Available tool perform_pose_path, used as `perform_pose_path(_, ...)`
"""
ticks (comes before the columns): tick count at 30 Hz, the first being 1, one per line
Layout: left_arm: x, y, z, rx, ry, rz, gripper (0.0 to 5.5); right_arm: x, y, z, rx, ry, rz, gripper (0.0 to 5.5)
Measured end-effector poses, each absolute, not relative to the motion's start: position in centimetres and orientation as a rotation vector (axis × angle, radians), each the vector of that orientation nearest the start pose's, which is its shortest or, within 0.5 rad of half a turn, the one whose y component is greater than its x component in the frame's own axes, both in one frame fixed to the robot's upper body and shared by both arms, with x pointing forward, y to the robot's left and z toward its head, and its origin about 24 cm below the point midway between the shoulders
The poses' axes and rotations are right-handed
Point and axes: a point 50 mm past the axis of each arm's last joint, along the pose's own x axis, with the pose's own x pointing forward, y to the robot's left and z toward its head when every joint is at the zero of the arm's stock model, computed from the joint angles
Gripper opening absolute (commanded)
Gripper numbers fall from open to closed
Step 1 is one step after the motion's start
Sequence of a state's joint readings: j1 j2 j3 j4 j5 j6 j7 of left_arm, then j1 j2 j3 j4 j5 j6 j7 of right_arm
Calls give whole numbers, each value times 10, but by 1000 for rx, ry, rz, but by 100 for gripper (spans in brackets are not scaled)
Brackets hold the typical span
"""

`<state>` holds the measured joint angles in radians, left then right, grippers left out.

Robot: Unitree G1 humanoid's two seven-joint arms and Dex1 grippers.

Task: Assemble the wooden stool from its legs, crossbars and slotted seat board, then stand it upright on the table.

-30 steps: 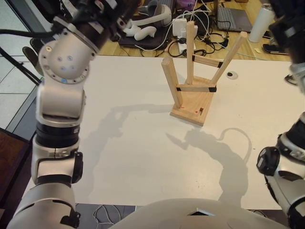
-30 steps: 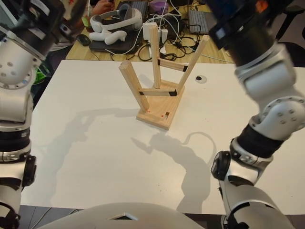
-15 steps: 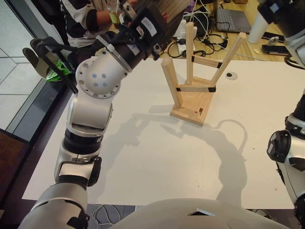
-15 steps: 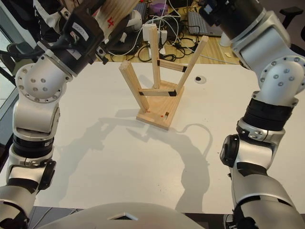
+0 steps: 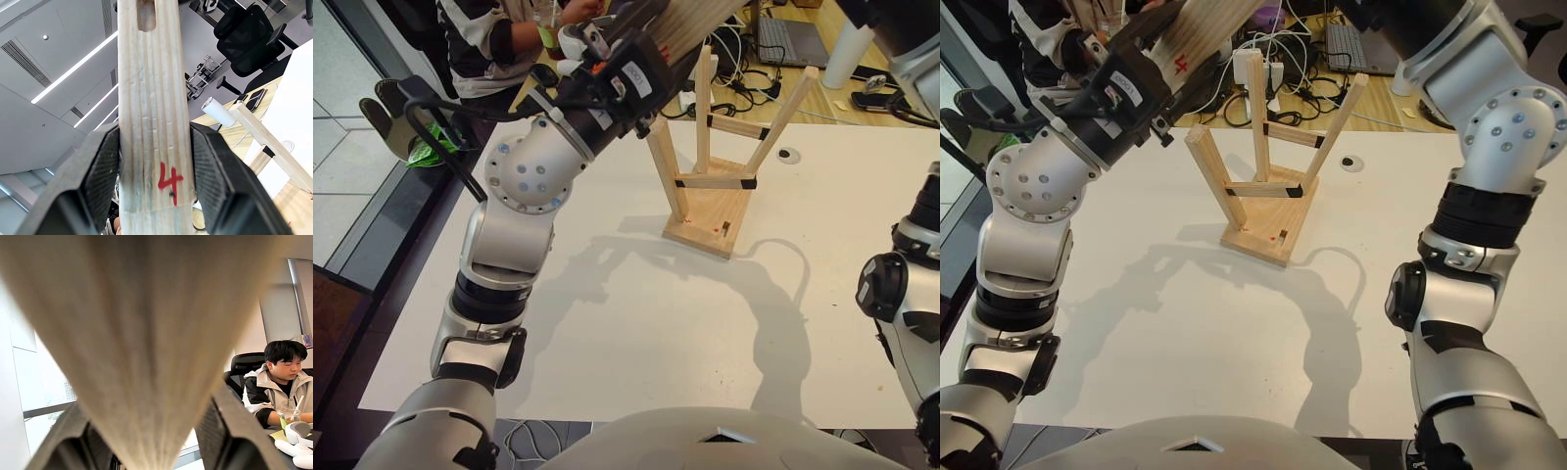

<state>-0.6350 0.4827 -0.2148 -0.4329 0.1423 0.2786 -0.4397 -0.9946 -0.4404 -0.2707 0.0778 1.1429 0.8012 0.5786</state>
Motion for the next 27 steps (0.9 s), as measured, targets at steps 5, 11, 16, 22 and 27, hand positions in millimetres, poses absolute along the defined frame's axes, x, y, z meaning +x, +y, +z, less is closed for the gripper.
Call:
perform_pose_path(5, 274, 100, 252, 805, -608, -598, 206, 313, -153, 325, 520, -377, 1179, 98)
perform_pose_path(11, 274, 100, 253, 820, -615, -589, 206, 312, -154, 325, 524, -380, 1197, 98)
perform_pose_path(16, 275, 101, 253, 822, -621, -590, 251, 312, -154, 325, 522, -381, 1199, 98)
perform_pose_path(22, 276, 105, 255, 799, -613, -581, 291, 311, -154, 325, 528, -388, 1195, 98)
perform_pose_path(27, 281, 119, 260, 549, -550, -559, 291, 318, -167, 334, 534, -465, 1026, 98)
